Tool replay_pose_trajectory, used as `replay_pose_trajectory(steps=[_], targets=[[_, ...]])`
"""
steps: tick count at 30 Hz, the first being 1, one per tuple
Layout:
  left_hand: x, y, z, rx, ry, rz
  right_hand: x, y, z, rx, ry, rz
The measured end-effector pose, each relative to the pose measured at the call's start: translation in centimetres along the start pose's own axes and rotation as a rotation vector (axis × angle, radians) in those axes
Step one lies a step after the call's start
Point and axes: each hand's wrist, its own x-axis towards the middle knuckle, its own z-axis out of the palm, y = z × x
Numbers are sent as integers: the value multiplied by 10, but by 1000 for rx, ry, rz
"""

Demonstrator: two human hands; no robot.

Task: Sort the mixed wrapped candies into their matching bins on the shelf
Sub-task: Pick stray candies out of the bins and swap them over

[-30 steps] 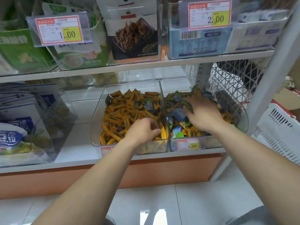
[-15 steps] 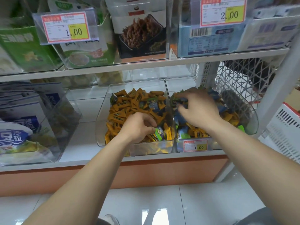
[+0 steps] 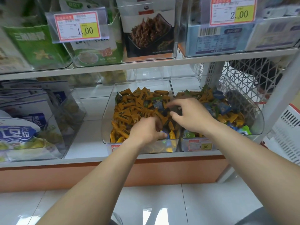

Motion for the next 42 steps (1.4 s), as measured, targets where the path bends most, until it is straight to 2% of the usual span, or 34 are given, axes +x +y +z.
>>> replay_pose_trajectory(steps=[3,5,8,10,12,14,16,18,20,22,24,31,35,38,42], targets=[[-1,0,-15,-67,94,23,-2,-2,-1,-12,-8,-15],[-4,-1,-29,-206,195,80,-2,-4,0,22,-7,-7],[-14,4,-37,-573,281,116,-2,-10,-1,254,-42,50],[-16,11,-34,-717,330,120,-1,-12,-6,378,-62,58],[-12,18,-25,-780,366,95,1,-8,-12,426,-1,98],[-6,18,-13,-636,292,68,1,2,-20,418,129,163],[2,12,-1,-293,75,107,-3,11,-24,365,217,200],[10,6,3,-111,-93,134,-8,17,-23,318,213,204],[17,2,2,14,-181,154,-11,19,-20,301,164,189],[22,0,0,175,-233,191,-12,20,-17,297,137,173],[24,-2,1,239,-228,187,-12,23,-17,297,135,176],[28,-9,8,76,-316,120,-11,28,-17,336,134,200],[22,-10,4,2,-293,100,-10,23,-18,432,166,237],[11,-11,-19,-203,-187,119,-7,18,-19,508,197,234],[-5,1,-45,-683,52,104,-5,7,-15,549,199,245]])
